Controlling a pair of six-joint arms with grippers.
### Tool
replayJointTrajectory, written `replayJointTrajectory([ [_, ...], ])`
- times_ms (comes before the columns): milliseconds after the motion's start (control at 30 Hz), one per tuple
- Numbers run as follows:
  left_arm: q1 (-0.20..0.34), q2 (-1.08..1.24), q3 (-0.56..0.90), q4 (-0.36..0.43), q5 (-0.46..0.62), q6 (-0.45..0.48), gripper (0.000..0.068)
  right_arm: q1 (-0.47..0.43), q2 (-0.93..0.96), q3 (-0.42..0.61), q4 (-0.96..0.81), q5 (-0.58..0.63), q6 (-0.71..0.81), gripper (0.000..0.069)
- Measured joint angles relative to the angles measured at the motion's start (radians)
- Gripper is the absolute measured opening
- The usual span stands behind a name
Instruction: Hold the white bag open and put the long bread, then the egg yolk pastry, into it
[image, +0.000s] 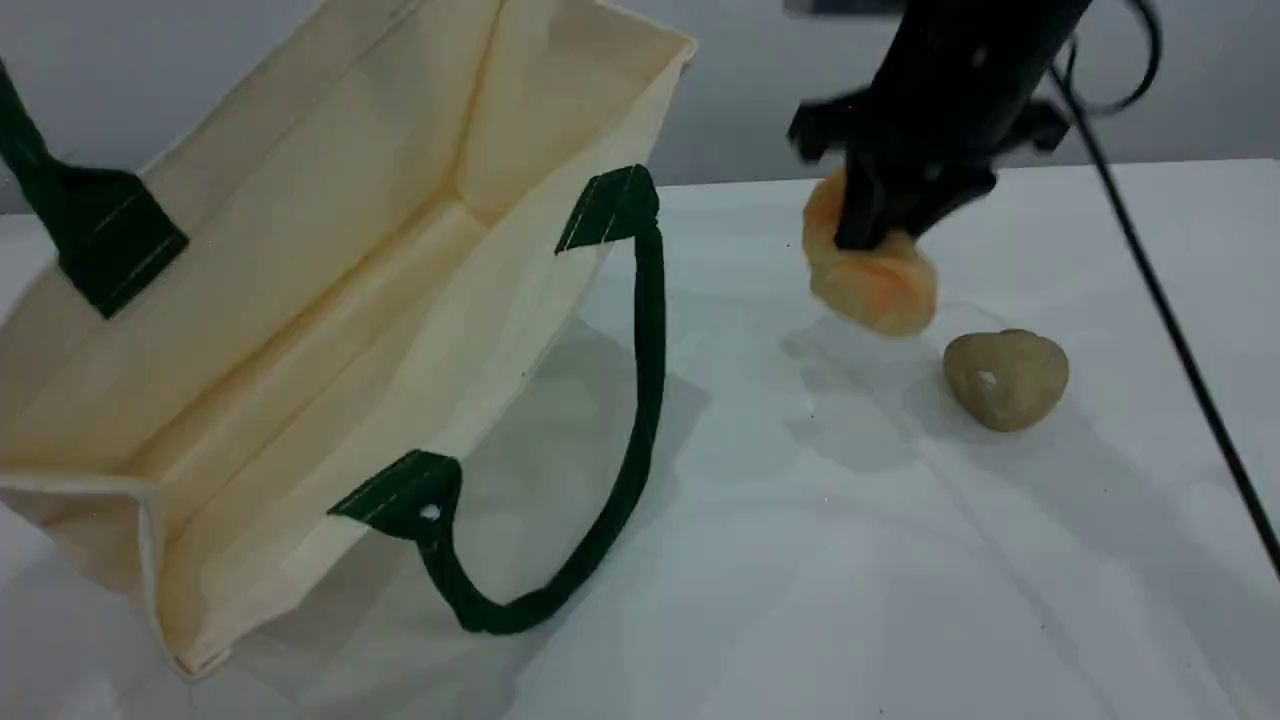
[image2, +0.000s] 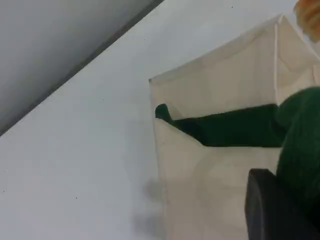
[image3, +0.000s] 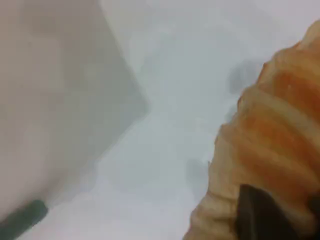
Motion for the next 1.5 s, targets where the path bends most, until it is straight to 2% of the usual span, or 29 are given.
replayJointTrajectory([
  [400, 0.0, 0.002, 0.0, -0.003, 0.0, 0.0, 0.008, 0.0, -0.294, 0.242, 0.014, -0.061, 0.017, 0.0104],
  [700, 0.0, 0.003, 0.0, -0.003, 0.0, 0.025, 0.008, 0.003, -0.56, 0.433, 0.026, -0.061, 0.038, 0.0098],
  [933, 0.0, 0.003, 0.0, -0.008, 0.0, 0.044, 0.008, 0.005, -0.745, 0.552, 0.13, -0.094, -0.007, 0.0095],
  [1167, 0.0, 0.003, 0.0, -0.082, 0.001, 0.069, 0.008, 0.022, -0.806, 0.589, 0.273, -0.104, -0.1, 0.0096],
  [1500, 0.0, 0.003, 0.0, -0.082, 0.001, 0.069, 0.008, 0.219, -0.798, 0.589, 0.4, -0.243, -0.115, 0.0095],
])
